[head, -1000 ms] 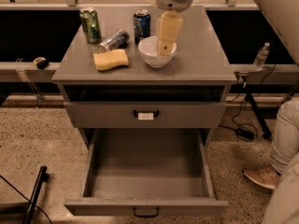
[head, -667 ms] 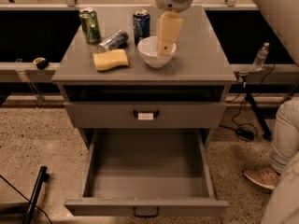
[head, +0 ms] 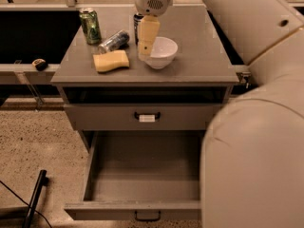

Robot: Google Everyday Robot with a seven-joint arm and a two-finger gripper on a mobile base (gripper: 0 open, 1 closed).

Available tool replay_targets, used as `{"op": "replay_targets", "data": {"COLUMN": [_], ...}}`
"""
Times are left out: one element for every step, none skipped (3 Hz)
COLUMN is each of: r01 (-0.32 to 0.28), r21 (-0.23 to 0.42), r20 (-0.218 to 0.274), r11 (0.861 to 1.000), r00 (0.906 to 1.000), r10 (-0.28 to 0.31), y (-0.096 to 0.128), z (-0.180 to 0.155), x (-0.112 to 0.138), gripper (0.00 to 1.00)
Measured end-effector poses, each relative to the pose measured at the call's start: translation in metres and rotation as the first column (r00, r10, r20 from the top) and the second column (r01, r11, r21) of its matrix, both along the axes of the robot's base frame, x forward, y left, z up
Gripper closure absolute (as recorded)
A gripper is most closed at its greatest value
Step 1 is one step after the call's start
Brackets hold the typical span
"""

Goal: Place sponge into middle drawer

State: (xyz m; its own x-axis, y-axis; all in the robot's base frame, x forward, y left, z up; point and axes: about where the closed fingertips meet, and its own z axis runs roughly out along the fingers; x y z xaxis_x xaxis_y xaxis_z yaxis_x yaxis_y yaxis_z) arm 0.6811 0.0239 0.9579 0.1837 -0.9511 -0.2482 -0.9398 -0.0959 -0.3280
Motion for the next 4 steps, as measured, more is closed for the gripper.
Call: {"op": "replay_targets", "data": {"r01": [-0.014,-0.020,-0.019,-0.017], "r21": [0.007,0.024,0.036,0.045], "r20": [-0.056,-0.112,-0.156,-0.183], "r11": [1.000,1.000,0.999,0.999], "r00": [0.9983,0.9935,0.9875,0.9828], "r10": [0.015,0.023,0.024,0.025], "y": [0.025,0.042,0.055,0.063], "z": [-0.033,-0.063,-0.085,-0.099], "x": [0.020,0.033,0.042,0.047], "gripper": [0.00,0.00,0.00,0.00]}}
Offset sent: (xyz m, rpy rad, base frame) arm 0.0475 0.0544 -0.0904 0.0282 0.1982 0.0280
